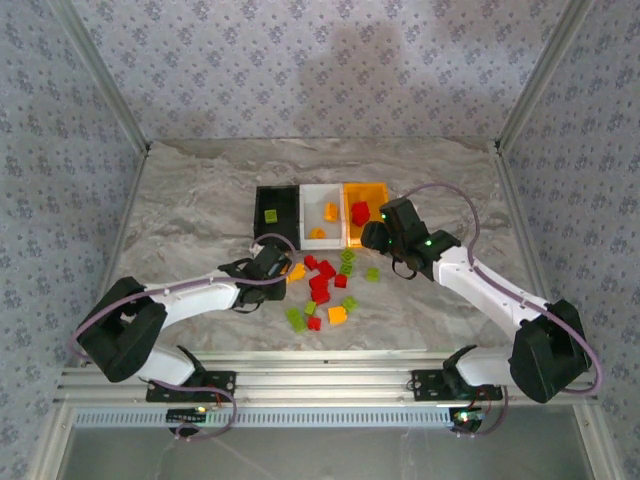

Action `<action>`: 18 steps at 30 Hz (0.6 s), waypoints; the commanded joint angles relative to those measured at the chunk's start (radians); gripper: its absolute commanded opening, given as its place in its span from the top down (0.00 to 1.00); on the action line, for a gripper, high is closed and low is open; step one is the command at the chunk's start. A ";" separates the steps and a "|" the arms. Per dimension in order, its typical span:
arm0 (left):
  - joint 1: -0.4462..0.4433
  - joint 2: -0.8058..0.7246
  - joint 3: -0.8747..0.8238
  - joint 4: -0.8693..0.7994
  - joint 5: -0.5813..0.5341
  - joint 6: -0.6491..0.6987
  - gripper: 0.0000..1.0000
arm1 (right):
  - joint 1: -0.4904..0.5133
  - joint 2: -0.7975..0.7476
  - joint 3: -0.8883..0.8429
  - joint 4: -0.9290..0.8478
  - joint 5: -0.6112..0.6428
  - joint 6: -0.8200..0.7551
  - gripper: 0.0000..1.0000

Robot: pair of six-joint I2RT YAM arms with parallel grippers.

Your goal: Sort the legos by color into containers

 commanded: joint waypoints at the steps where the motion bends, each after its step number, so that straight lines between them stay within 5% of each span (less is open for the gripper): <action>1: 0.002 -0.008 -0.015 0.003 -0.017 0.005 0.62 | -0.010 -0.017 -0.010 0.003 0.024 0.022 0.36; 12: 0.004 -0.283 0.076 -0.174 -0.043 0.007 0.71 | -0.015 -0.043 -0.034 0.014 0.014 0.030 0.36; 18: 0.106 -0.165 0.271 -0.113 -0.039 0.070 0.70 | -0.020 -0.041 -0.064 0.022 0.003 0.038 0.36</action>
